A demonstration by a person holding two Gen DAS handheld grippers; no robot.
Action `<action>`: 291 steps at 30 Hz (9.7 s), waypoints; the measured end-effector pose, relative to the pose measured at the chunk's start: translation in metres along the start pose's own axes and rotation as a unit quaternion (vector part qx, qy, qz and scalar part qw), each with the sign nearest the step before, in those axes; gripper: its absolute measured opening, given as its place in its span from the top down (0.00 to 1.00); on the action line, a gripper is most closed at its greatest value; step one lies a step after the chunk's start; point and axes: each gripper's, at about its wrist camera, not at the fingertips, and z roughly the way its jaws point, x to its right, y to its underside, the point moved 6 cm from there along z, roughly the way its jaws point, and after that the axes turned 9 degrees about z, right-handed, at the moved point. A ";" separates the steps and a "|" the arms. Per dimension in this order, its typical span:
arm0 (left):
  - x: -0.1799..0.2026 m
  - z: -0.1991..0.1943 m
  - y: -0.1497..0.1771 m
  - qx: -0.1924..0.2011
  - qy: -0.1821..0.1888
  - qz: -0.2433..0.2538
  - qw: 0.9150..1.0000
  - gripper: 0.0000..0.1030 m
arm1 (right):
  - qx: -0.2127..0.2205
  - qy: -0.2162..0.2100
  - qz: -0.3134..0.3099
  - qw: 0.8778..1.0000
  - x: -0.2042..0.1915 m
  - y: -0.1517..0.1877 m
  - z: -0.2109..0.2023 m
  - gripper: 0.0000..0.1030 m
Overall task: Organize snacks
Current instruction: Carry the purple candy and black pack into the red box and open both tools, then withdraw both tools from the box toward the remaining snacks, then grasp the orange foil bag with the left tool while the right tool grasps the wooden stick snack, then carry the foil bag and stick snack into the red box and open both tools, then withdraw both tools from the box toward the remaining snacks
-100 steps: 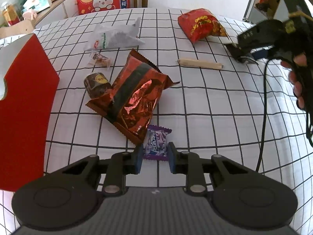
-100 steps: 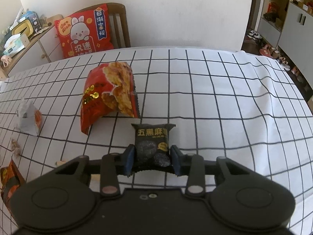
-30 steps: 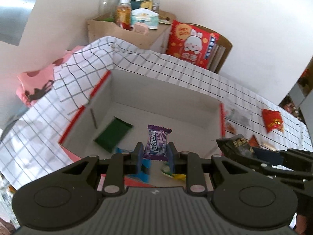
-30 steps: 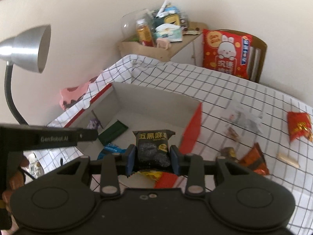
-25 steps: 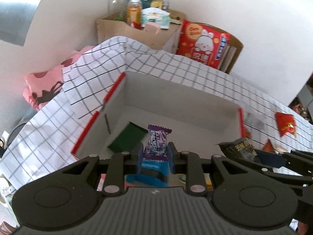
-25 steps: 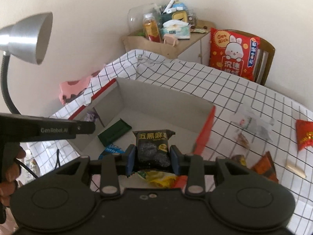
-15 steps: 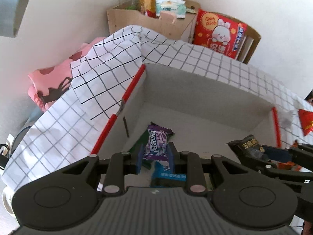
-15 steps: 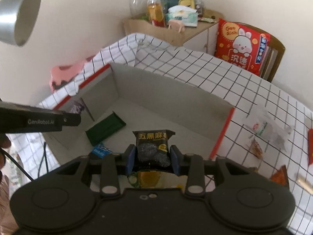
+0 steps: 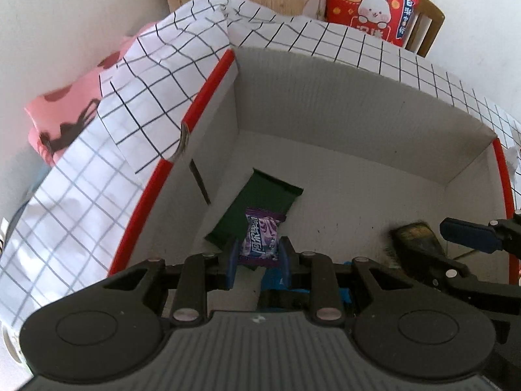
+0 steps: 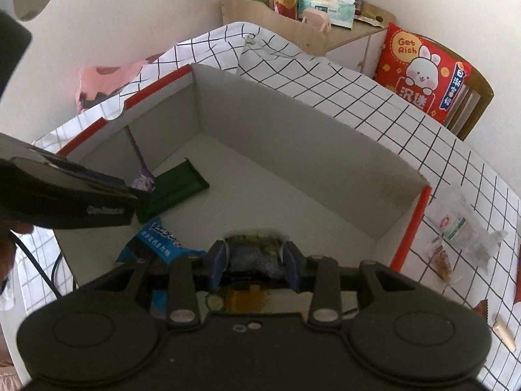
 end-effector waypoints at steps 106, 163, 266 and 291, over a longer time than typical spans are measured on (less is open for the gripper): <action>0.345 -0.042 0.018 0.122 0.117 0.196 0.966 0.01 | -0.005 0.092 0.085 0.992 0.343 0.125 -0.079 0.20; 0.305 -0.063 0.040 0.077 0.152 0.136 0.976 0.67 | 0.040 0.030 0.234 0.971 0.260 0.171 -0.135 0.91; 0.036 -0.081 0.012 0.103 0.025 0.004 0.994 0.25 | 0.045 -0.073 0.088 0.992 0.034 0.021 -0.086 0.24; 0.148 -0.132 0.031 0.161 0.124 0.043 0.978 0.01 | 0.114 -0.068 0.163 0.978 0.123 0.093 -0.177 0.00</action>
